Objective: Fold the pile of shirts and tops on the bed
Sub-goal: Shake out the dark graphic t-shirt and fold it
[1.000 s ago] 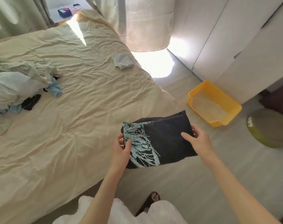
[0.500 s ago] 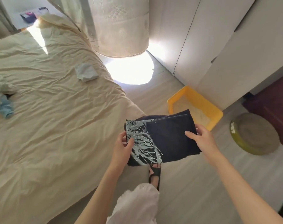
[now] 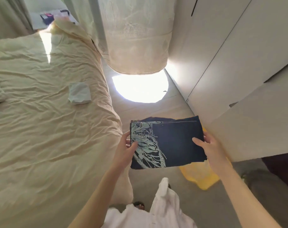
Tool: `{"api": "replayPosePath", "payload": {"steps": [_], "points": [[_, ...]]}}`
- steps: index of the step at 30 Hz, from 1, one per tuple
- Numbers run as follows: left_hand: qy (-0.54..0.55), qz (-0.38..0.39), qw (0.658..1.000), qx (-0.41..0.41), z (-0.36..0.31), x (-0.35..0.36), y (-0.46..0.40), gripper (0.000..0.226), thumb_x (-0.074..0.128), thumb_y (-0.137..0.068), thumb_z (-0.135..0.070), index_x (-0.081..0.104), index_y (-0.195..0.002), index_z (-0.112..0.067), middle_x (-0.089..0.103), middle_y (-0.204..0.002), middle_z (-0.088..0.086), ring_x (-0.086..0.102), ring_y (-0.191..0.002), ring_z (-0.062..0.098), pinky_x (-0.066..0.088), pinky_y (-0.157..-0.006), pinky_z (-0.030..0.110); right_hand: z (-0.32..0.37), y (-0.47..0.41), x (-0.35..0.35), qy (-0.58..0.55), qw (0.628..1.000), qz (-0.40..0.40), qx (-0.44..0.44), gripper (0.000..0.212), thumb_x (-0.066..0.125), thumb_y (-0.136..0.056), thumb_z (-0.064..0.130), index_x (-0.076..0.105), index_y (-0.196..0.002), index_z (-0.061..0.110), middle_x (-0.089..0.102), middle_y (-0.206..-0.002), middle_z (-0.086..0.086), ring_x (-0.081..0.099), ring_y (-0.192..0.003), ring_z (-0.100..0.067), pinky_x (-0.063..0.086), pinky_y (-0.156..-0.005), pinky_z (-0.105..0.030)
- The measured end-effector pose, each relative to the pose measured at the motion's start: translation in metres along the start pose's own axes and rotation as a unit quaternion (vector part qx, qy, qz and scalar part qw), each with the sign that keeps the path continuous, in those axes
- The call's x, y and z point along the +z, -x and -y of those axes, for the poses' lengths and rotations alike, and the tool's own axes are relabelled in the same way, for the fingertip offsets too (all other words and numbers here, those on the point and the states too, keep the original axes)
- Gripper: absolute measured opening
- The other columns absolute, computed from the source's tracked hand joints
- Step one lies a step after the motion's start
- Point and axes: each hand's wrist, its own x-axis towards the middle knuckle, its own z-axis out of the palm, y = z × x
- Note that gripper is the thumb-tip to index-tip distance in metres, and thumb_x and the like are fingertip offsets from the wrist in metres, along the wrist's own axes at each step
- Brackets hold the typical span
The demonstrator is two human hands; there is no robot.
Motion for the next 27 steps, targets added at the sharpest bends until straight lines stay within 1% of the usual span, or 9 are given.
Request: {"api": "replayPosePath", "payload": {"steps": [3,6,8,11,15,17,20,23,27], "points": [[0.028,-0.043,0.998,-0.03,-0.013,0.019,-0.038,0.034,0.051,-0.094,-0.009,0.043,-0.126,-0.02,0.055,-0.086,0.004,0.057,-0.074,0.013,0.046,-0.053,0.016,0.029,-0.073,0.002,0.035,0.999,0.03,-0.016,0.025,0.064,-0.089,0.014,0.059,-0.112,0.022,0.065,-0.111,-0.001,0.062,-0.099,-0.026,0.054,-0.08,-0.041],[0.055,-0.099,0.991,-0.066,-0.025,0.036,-0.074,0.038,0.053,-0.093,-0.011,0.044,-0.13,-0.016,0.057,-0.089,0.004,0.058,-0.08,0.016,0.049,-0.064,0.026,0.064,-0.135,0.013,0.112,0.989,0.081,-0.049,0.033,0.063,-0.089,0.015,0.057,-0.122,0.016,0.062,-0.111,-0.001,0.059,-0.101,-0.028,0.053,-0.086,-0.045],[0.091,-0.133,0.984,-0.077,-0.038,0.043,-0.094,0.036,0.053,-0.093,-0.01,0.044,-0.127,-0.019,0.058,-0.091,0.006,0.06,-0.082,0.017,0.054,-0.072,0.033,0.087,-0.173,0.022,0.129,0.982,0.119,-0.064,0.03,0.063,-0.089,0.016,0.058,-0.119,0.018,0.063,-0.113,-0.002,0.059,-0.104,-0.029,0.051,-0.091,-0.049],[0.142,-0.181,0.969,-0.092,-0.055,0.042,-0.117,0.036,0.053,-0.093,-0.007,0.045,-0.124,-0.022,0.058,-0.092,0.009,0.06,-0.083,0.019,0.053,-0.078,0.041,0.124,-0.225,0.048,0.165,0.966,0.187,-0.071,0.023,0.063,-0.09,0.018,0.058,-0.111,0.026,0.065,-0.111,0.002,0.061,-0.102,-0.026,0.052,-0.09,-0.049],[0.196,-0.259,0.938,-0.123,-0.061,0.024,-0.139,0.035,0.051,-0.094,-0.007,0.044,-0.124,-0.024,0.06,-0.102,0.013,0.062,-0.092,0.024,0.055,-0.081,0.044,0.164,-0.271,0.112,0.211,0.932,0.281,-0.092,0.022,0.063,-0.089,0.014,0.06,-0.11,0.022,0.066,-0.107,-0.001,0.064,-0.096,-0.025,0.056,-0.078,-0.038],[0.229,-0.295,0.918,-0.135,-0.061,0.012,-0.15,0.033,0.051,-0.094,-0.008,0.043,-0.122,-0.024,0.06,-0.104,0.013,0.063,-0.091,0.023,0.056,-0.078,0.041,0.18,-0.289,0.152,0.219,0.917,0.319,-0.094,0.023,0.065,-0.087,0.006,0.062,-0.106,0.018,0.068,-0.105,-0.005,0.065,-0.092,-0.026,0.056,-0.076,-0.038],[0.271,-0.348,0.883,-0.16,-0.057,-0.011,-0.175,0.033,0.05,-0.094,-0.006,0.042,-0.121,-0.023,0.058,-0.1,0.011,0.061,-0.086,0.019,0.054,-0.072,0.035,0.197,-0.312,0.217,0.243,0.892,0.37,-0.097,0.022,0.064,-0.087,0.004,0.064,-0.105,0.017,0.068,-0.105,-0.007,0.066,-0.093,-0.029,0.055,-0.083,-0.046],[0.296,-0.391,0.853,-0.178,-0.051,-0.042,-0.208,0.035,0.049,-0.094,-0.005,0.041,-0.125,-0.02,0.056,-0.098,0.01,0.06,-0.083,0.017,0.054,-0.065,0.03,0.211,-0.334,0.28,0.273,0.863,0.415,-0.092,0.021,0.062,-0.088,0.007,0.065,-0.107,0.017,0.069,-0.104,-0.005,0.066,-0.092,-0.027,0.056,-0.081,-0.044],[0.33,-0.428,0.821,-0.183,-0.057,-0.079,-0.256,0.033,0.048,-0.095,-0.003,0.04,-0.122,-0.02,0.056,-0.09,0.001,0.058,-0.076,0.011,0.051,-0.048,0.017,0.241,-0.363,0.355,0.318,0.828,0.453,-0.093,0.025,0.062,-0.089,0.008,0.063,-0.113,0.016,0.068,-0.105,-0.002,0.067,-0.092,-0.025,0.057,-0.075,-0.039]]}}
